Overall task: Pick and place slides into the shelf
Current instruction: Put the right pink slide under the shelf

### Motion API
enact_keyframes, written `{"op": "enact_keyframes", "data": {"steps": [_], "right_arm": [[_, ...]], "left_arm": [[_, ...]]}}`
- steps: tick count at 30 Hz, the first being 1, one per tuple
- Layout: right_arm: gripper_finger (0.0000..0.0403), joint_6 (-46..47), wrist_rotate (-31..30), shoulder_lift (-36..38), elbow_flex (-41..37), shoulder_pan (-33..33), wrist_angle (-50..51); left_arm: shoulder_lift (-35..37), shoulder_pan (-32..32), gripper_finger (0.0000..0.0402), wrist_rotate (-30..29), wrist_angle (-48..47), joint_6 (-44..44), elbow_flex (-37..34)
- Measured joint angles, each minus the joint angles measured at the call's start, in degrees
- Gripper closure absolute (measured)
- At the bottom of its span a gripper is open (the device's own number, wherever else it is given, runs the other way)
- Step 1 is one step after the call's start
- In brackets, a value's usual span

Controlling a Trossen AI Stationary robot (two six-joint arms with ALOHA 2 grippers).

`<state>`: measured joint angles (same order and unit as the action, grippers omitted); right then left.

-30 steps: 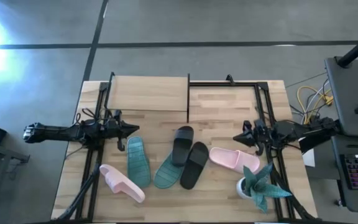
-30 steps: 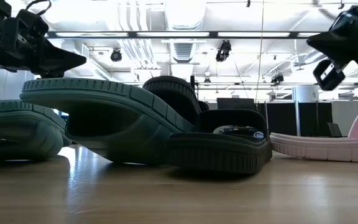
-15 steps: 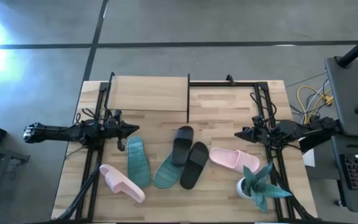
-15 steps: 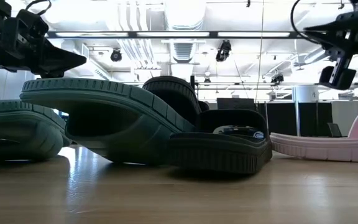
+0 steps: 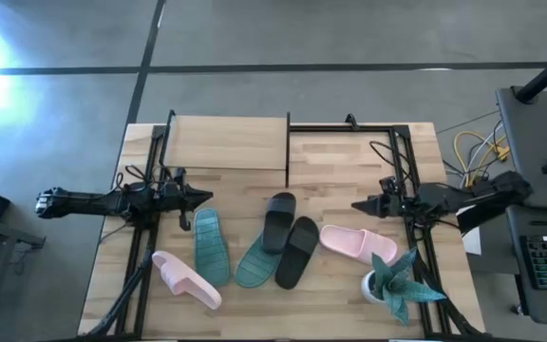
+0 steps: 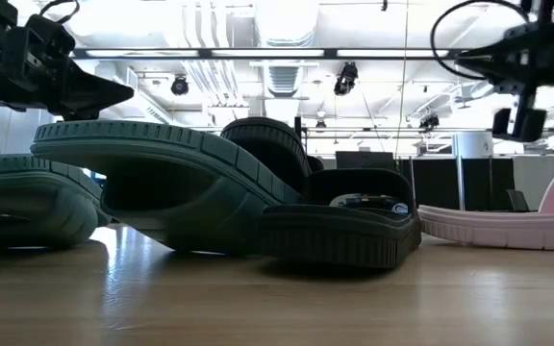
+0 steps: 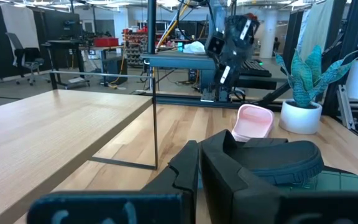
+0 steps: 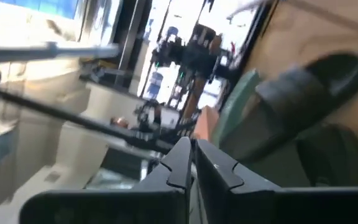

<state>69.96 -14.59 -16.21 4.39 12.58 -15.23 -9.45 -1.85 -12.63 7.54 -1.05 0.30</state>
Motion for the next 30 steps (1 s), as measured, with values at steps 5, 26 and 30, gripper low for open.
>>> {"op": "enact_keyframes", "data": {"steps": [5, 26, 30], "right_arm": [[0.0345, -8.6, -7.5, -11.5, 12.5, -0.7, 1.4], [0.0227, 27.7, 12.5, -57.0, 56.2, -7.8, 84.2], [0.0223, 24.8, 19.5, -64.2, 62.7, -7.9, 94.4]], "left_arm": [[0.0, 0.0, 0.0398, 0.0, 0.0, 0.0, 0.0], [0.0, 0.0, 0.0398, 0.0, 0.0, 0.0, 0.0], [0.0, 0.0, 0.0398, 0.0, 0.0, 0.0, 0.0]]}}
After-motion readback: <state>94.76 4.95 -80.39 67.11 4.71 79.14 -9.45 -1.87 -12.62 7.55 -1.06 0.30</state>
